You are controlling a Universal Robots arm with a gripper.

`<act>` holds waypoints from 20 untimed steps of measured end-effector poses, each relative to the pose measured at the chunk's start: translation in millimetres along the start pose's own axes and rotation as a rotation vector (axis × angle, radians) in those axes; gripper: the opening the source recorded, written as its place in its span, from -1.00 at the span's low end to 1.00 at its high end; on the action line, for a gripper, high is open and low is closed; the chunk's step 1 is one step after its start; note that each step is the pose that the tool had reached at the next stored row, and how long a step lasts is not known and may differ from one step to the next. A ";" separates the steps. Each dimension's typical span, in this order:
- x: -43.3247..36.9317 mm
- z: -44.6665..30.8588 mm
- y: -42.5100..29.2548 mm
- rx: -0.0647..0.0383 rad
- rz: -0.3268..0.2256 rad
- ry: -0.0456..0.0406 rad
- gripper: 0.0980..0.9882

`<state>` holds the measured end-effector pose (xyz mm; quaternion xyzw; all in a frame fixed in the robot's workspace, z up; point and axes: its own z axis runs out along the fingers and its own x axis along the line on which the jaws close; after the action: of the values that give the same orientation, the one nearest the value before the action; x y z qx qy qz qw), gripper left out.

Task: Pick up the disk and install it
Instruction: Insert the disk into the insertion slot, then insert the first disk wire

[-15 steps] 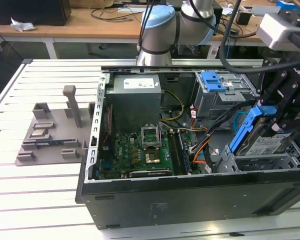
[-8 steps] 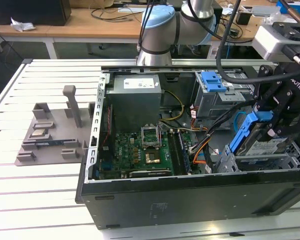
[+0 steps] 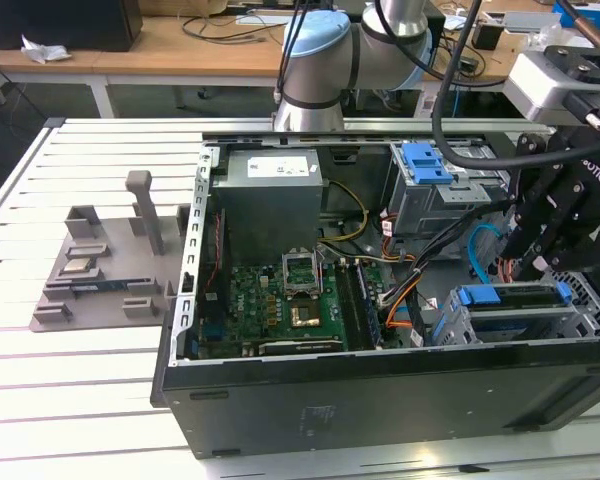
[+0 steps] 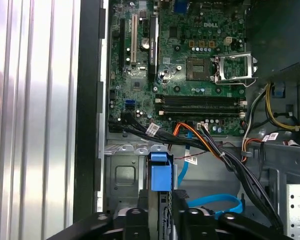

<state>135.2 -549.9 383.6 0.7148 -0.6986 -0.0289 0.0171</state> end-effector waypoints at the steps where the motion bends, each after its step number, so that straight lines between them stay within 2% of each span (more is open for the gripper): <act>1: 0.0 0.1 0.0 0.000 0.000 -0.0001 -0.55; 2: 0.0 0.2 0.0 0.000 0.000 -0.0001 -0.68; 3: 0.0 0.3 0.0 0.000 0.000 -0.0001 -0.96; 10: -0.3 1.1 -0.8 0.000 0.000 -0.0002 -0.98; 11: -2.4 0.7 -5.4 0.000 0.000 0.0008 -0.98; 13: -3.7 0.5 -9.8 0.000 0.000 0.0017 -0.98; 14: -5.0 0.2 -15.0 0.000 0.000 0.0031 -0.98; 18: -7.8 -0.6 -27.3 0.000 0.000 0.0102 -0.98; 20: -15.6 2.0 -42.6 -0.003 0.001 0.0176 -0.98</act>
<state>177.2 -533.3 379.1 0.7147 -0.6986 -0.0235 0.0242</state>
